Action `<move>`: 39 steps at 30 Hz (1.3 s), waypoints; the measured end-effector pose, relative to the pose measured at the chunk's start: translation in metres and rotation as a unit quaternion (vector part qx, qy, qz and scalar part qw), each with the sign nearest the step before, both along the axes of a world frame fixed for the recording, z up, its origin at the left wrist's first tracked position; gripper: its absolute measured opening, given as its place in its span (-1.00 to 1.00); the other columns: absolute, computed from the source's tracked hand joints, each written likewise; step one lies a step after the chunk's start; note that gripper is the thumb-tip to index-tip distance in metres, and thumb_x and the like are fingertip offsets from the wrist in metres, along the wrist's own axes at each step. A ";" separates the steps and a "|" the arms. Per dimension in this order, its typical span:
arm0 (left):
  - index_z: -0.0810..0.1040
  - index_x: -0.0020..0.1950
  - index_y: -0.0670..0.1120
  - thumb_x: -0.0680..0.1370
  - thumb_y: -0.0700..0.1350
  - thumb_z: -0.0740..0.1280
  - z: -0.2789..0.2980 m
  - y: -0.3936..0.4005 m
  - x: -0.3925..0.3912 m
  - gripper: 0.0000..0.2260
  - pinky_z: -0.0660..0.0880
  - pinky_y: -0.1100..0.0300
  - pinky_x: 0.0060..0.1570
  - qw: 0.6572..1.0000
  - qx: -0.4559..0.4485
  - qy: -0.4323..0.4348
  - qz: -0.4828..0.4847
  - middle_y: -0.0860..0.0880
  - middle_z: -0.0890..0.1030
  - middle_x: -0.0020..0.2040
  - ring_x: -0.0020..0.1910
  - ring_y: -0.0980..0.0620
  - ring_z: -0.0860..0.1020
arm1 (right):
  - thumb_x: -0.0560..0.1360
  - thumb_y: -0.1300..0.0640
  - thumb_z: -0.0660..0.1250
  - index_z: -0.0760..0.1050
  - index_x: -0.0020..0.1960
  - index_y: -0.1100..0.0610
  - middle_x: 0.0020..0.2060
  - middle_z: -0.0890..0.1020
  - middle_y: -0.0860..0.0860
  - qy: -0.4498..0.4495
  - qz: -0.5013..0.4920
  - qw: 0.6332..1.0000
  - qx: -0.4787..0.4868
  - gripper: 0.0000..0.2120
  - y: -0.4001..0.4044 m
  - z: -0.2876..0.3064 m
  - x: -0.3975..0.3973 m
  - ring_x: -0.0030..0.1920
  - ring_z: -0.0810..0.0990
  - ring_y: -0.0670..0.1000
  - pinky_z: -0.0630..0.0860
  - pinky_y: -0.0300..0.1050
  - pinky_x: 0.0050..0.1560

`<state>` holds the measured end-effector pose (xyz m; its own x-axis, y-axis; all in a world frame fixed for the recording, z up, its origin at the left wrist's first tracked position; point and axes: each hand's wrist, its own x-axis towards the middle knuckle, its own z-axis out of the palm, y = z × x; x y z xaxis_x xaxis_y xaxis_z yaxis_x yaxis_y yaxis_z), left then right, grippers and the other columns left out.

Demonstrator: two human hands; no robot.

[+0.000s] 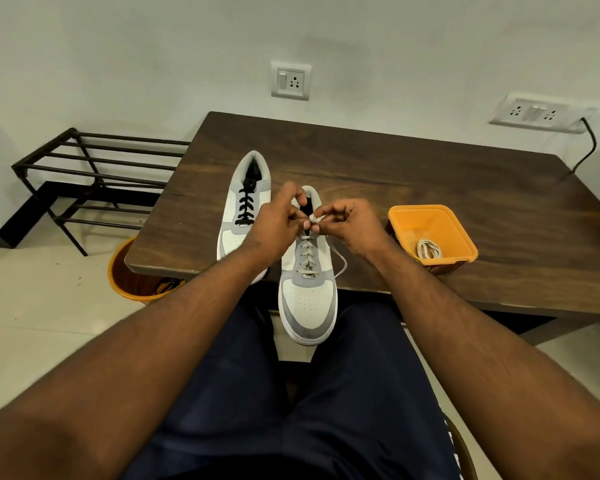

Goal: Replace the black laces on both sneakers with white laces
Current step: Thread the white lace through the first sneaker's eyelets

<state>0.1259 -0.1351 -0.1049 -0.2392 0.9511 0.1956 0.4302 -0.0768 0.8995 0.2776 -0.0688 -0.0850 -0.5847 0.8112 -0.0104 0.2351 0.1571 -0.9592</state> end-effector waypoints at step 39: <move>0.45 -0.07 -0.10 0.60 -0.12 0.33 -0.024 0.001 0.012 -0.90 0.60 0.10 -0.21 0.952 -0.021 -0.285 0.107 -0.09 0.57 -0.12 -0.27 0.05 0.61 | 0.53 0.22 0.33 0.62 -0.09 0.11 -0.19 0.65 -0.02 -0.294 0.211 0.926 0.110 -0.90 0.033 0.001 -0.019 -0.15 0.56 -0.08 0.47 -0.13 -0.04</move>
<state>0.1380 -0.1344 -0.1290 -0.4840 0.8729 -0.0620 -0.1278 -0.0004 0.9918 0.2590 -0.0361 -0.0839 -0.7952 0.5329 -0.2892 0.5801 0.5301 -0.6184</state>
